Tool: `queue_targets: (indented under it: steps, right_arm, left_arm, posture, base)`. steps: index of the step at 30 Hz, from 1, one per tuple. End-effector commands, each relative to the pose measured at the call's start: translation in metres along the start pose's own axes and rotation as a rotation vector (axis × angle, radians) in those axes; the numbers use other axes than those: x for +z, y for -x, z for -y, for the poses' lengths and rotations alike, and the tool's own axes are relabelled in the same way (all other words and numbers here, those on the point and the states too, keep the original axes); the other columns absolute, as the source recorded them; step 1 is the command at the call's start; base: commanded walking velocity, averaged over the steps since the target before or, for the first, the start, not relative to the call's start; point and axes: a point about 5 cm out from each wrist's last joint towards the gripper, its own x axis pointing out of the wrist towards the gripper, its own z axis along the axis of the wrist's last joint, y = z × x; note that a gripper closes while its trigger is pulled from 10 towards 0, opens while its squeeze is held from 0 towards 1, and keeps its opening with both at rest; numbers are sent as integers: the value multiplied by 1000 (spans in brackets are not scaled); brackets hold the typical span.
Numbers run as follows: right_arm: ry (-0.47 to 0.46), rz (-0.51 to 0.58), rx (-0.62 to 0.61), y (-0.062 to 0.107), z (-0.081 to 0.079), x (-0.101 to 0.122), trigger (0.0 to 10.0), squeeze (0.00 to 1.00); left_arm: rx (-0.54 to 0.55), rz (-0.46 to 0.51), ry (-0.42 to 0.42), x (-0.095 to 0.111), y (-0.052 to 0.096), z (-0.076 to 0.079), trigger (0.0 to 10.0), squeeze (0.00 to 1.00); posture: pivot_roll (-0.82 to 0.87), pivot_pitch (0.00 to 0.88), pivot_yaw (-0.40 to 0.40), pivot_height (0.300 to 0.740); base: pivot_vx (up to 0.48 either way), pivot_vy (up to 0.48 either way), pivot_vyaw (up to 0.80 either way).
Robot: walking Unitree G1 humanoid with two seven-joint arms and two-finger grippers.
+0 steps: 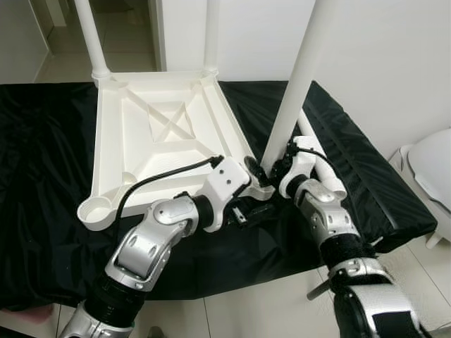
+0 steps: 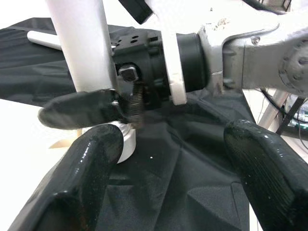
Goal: Building children table
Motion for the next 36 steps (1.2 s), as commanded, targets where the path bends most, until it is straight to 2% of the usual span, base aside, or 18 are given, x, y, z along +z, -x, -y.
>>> queue_targets:
  steps: [1,8,9,10,11,12,13,20,23,26,36]
  right_arm:
    - [37,-25,71,-1,-1,-3,10000,0]
    - [52,-47,163,-1,4,-4,10000,0]
    - [44,-54,167,-2,5,-4,9412,0]
    - [44,-54,167,-2,5,-4,9412,0]
    - [48,-57,167,-2,6,-4,4588,0]
    - [48,-57,167,-2,6,-4,4588,0]
    - [32,-69,161,-3,7,-6,0,0]
    - [-13,-97,163,-3,8,-11,0,0]
    - [-54,-119,132,-1,10,-18,0,0]
    - [-57,-130,88,0,11,-23,0,0]
    - [-116,-52,-65,0,9,-24,0,0]
  left_arm:
    - [33,-5,-2,0,-1,-3,10000,0]
    - [35,-8,-7,1,1,-4,10000,0]
    - [36,-8,-7,1,1,-5,10000,0]
    - [36,-8,-7,1,1,-5,10000,0]
    - [37,-7,-8,1,1,-5,10000,0]
    - [37,-7,-8,1,1,-5,10000,0]
    - [37,-7,-9,1,1,-5,10000,0]
    - [38,-7,-10,1,1,-5,10000,0]
    - [42,-8,-8,1,1,-4,10000,0]
    - [43,-8,-6,1,2,-4,10000,0]
    - [30,-9,2,-1,1,-1,10000,0]
  posture:
    - [-4,11,-55,740]
    - [4,8,-50,740]
    - [5,6,-51,740]
    - [5,6,-51,740]
    - [7,6,-51,740]
    - [7,6,-51,740]
    - [8,6,-51,740]
    - [13,5,-54,740]
    - [16,6,-58,740]
    - [13,7,-59,740]
    - [-2,16,-56,740]
  base:
    - [0,0,0]
    - [0,0,0]
    - [0,0,0]
    - [0,0,0]
    - [0,0,0]
    - [0,0,0]
    - [0,0,0]
    - [0,0,0]
    - [0,0,0]
    - [0,0,0]
    - [0,0,0]
